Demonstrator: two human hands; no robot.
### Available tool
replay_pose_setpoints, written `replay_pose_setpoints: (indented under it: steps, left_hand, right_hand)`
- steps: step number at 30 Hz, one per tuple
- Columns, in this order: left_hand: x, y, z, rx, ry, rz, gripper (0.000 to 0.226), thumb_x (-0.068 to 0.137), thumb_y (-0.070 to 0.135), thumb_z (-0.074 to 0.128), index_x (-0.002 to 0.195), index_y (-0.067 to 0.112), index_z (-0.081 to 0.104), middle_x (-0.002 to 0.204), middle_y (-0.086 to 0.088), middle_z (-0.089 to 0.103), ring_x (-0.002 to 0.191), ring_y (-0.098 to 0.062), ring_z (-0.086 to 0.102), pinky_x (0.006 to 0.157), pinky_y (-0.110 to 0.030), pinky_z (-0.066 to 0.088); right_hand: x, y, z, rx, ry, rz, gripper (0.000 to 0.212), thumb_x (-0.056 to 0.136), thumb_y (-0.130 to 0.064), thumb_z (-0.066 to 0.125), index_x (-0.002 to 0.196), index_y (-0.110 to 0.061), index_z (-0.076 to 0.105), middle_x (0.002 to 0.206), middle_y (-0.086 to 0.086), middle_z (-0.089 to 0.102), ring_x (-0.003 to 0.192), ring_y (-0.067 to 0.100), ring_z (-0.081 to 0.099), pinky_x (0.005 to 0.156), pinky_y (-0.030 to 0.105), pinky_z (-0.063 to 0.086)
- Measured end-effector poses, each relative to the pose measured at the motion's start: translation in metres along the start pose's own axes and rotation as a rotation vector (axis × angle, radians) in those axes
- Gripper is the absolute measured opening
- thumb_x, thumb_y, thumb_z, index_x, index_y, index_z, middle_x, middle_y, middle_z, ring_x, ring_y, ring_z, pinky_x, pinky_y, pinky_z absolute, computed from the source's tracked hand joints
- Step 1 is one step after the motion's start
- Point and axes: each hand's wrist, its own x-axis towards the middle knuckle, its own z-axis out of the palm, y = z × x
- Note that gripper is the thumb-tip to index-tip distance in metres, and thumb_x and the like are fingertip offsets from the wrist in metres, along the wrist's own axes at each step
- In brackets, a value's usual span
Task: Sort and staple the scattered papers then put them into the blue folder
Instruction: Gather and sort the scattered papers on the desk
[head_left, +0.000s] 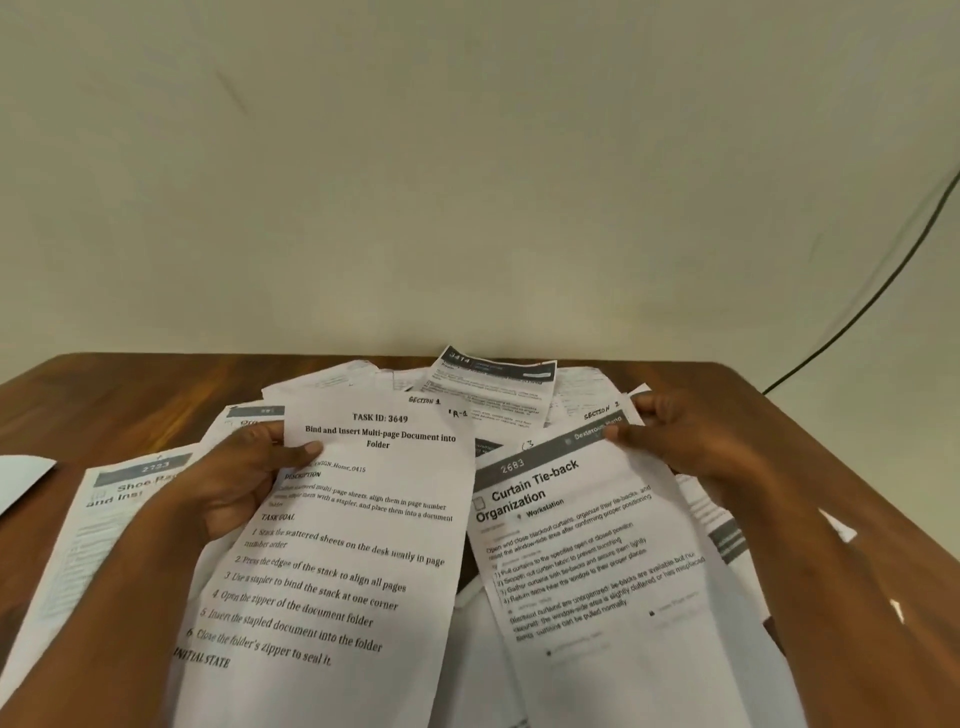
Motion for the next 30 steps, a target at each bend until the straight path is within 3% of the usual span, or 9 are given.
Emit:
replay_pose_setpoints:
  steps: [2, 5, 10, 12, 17, 20, 24, 30]
  left_hand:
    - [0.002, 0.0, 0.003, -0.007, -0.027, -0.011, 0.05, 0.083, 0.008, 0.082, 0.13, -0.002, 0.067, 0.126, -0.027, 0.071, 0.102, -0.04, 0.076, 0.076, -0.046, 0.066]
    - [0.005, -0.001, 0.008, 0.001, -0.027, -0.019, 0.041, 0.089, 0.005, 0.068, 0.13, -0.001, 0.067, 0.126, -0.027, 0.071, 0.103, -0.041, 0.076, 0.079, -0.048, 0.066]
    - [0.008, -0.002, 0.033, 0.02, -0.008, 0.009, 0.041, 0.091, 0.004, 0.067, 0.132, 0.001, 0.065, 0.127, -0.021, 0.072, 0.117, -0.041, 0.07, 0.106, -0.057, 0.053]
    - [0.009, -0.002, 0.048, 0.0, -0.004, 0.013, 0.041, 0.091, 0.003, 0.068, 0.132, 0.001, 0.065, 0.126, -0.021, 0.073, 0.117, -0.04, 0.07, 0.11, -0.057, 0.048]
    - [0.012, -0.003, 0.079, 0.022, 0.019, 0.055, 0.036, 0.091, 0.002, 0.07, 0.127, 0.0, 0.067, 0.12, -0.017, 0.076, 0.111, -0.034, 0.075, 0.101, -0.051, 0.056]
    - [0.013, -0.006, 0.091, 0.023, 0.033, 0.074, 0.03, 0.093, -0.001, 0.068, 0.123, -0.001, 0.069, 0.117, -0.016, 0.077, 0.107, -0.03, 0.076, 0.09, -0.041, 0.062]
    - [0.009, -0.007, 0.106, 0.017, 0.028, 0.085, 0.022, 0.097, -0.002, 0.065, 0.118, 0.0, 0.07, 0.111, -0.017, 0.079, 0.099, -0.029, 0.078, 0.074, -0.034, 0.065]
    - [0.009, -0.015, 0.119, -0.019, 0.141, 0.135, 0.023, 0.098, 0.002, 0.066, 0.12, 0.004, 0.072, 0.11, -0.018, 0.079, 0.099, -0.035, 0.077, 0.082, -0.044, 0.064]
  right_hand:
    - [0.001, 0.0, -0.001, 0.13, 0.039, 0.014, 0.017, 0.092, -0.016, 0.076, 0.108, -0.011, 0.078, 0.102, 0.004, 0.081, 0.101, 0.029, 0.076, 0.098, 0.047, 0.058]
    - [0.002, -0.002, 0.0, 0.201, 0.084, 0.008, 0.019, 0.094, -0.02, 0.074, 0.11, -0.01, 0.078, 0.102, 0.008, 0.081, 0.101, 0.034, 0.076, 0.097, 0.05, 0.058]
    - [0.008, -0.004, 0.016, 0.333, 0.173, -0.053, 0.013, 0.097, -0.018, 0.071, 0.105, -0.011, 0.079, 0.102, 0.01, 0.08, 0.102, 0.035, 0.075, 0.099, 0.051, 0.057]
    - [0.012, -0.004, 0.026, 0.353, 0.21, -0.079, 0.013, 0.098, -0.02, 0.071, 0.1, -0.013, 0.081, 0.101, 0.009, 0.081, 0.102, 0.035, 0.075, 0.099, 0.052, 0.057]
    - [0.019, -0.006, 0.049, 0.422, 0.279, -0.082, 0.018, 0.102, -0.025, 0.066, 0.098, -0.016, 0.081, 0.099, 0.003, 0.081, 0.103, 0.029, 0.075, 0.093, 0.039, 0.055]
    - [0.017, -0.01, 0.061, 0.431, 0.302, -0.08, 0.021, 0.104, -0.028, 0.062, 0.1, -0.017, 0.08, 0.1, 0.001, 0.081, 0.104, 0.028, 0.075, 0.097, 0.044, 0.056]
    - [0.011, -0.018, 0.076, 0.488, 0.314, -0.043, 0.026, 0.107, -0.029, 0.057, 0.096, -0.02, 0.079, 0.094, 0.0, 0.081, 0.095, 0.023, 0.077, 0.092, 0.04, 0.059]
    - [0.005, -0.022, 0.085, 0.604, 0.297, 0.016, 0.03, 0.107, -0.036, 0.054, 0.11, -0.017, 0.078, 0.101, 0.006, 0.081, 0.101, 0.031, 0.075, 0.087, 0.04, 0.059]
